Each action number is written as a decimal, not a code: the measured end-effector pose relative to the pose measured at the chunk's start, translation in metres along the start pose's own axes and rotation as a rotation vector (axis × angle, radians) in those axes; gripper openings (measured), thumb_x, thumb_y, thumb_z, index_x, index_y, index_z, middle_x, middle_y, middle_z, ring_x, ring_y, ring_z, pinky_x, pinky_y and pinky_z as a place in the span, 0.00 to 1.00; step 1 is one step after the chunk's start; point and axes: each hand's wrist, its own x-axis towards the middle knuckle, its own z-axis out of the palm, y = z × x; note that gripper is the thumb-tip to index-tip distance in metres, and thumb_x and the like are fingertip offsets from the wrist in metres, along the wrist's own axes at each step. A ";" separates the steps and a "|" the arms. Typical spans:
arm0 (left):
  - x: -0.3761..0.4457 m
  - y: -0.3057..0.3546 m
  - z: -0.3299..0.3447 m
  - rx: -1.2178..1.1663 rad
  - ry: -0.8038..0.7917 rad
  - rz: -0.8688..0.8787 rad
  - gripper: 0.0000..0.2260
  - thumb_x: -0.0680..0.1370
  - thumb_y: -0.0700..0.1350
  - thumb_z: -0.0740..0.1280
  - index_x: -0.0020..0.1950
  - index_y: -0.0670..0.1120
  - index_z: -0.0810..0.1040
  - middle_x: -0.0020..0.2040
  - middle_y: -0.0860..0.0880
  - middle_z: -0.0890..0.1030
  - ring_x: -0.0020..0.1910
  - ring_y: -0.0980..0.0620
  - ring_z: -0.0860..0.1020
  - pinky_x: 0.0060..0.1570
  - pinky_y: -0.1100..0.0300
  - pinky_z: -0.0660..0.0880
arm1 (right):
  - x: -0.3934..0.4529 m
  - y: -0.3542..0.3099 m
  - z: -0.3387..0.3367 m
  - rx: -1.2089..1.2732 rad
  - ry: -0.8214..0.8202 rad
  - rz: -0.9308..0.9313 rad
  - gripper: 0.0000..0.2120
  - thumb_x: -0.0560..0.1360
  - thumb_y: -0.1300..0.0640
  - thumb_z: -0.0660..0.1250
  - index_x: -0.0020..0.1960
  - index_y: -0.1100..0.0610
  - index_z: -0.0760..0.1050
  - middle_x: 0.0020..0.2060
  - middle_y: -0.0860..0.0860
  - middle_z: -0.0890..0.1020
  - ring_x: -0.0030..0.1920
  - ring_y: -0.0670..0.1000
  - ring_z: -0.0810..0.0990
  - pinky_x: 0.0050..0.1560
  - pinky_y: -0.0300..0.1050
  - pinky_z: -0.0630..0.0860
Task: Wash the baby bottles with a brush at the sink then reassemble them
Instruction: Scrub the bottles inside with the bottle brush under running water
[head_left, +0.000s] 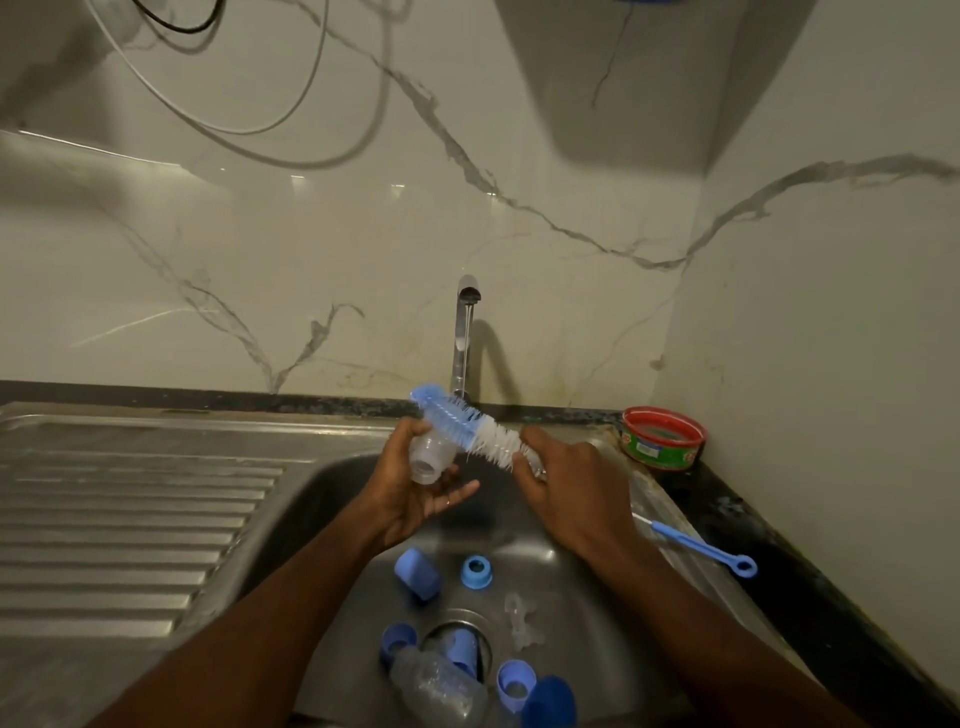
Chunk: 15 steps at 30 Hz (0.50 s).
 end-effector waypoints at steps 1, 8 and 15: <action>-0.002 0.000 0.001 0.004 -0.043 -0.040 0.21 0.78 0.53 0.65 0.67 0.43 0.73 0.53 0.38 0.78 0.46 0.45 0.79 0.41 0.52 0.82 | 0.002 -0.001 -0.001 -0.039 0.009 0.029 0.14 0.83 0.44 0.60 0.67 0.45 0.71 0.50 0.49 0.83 0.46 0.49 0.80 0.43 0.43 0.72; 0.005 -0.002 -0.008 -0.127 -0.110 -0.012 0.24 0.78 0.53 0.62 0.67 0.37 0.73 0.50 0.37 0.83 0.43 0.44 0.84 0.40 0.54 0.84 | -0.009 -0.003 0.001 0.070 -0.145 -0.021 0.18 0.79 0.38 0.62 0.66 0.41 0.69 0.51 0.47 0.83 0.48 0.49 0.81 0.51 0.50 0.80; 0.003 0.001 0.001 -0.063 -0.162 -0.060 0.21 0.80 0.51 0.65 0.69 0.42 0.73 0.65 0.33 0.79 0.51 0.42 0.80 0.44 0.53 0.82 | 0.003 0.000 -0.003 -0.027 -0.017 0.117 0.16 0.82 0.42 0.60 0.68 0.44 0.71 0.54 0.48 0.83 0.52 0.51 0.81 0.51 0.47 0.76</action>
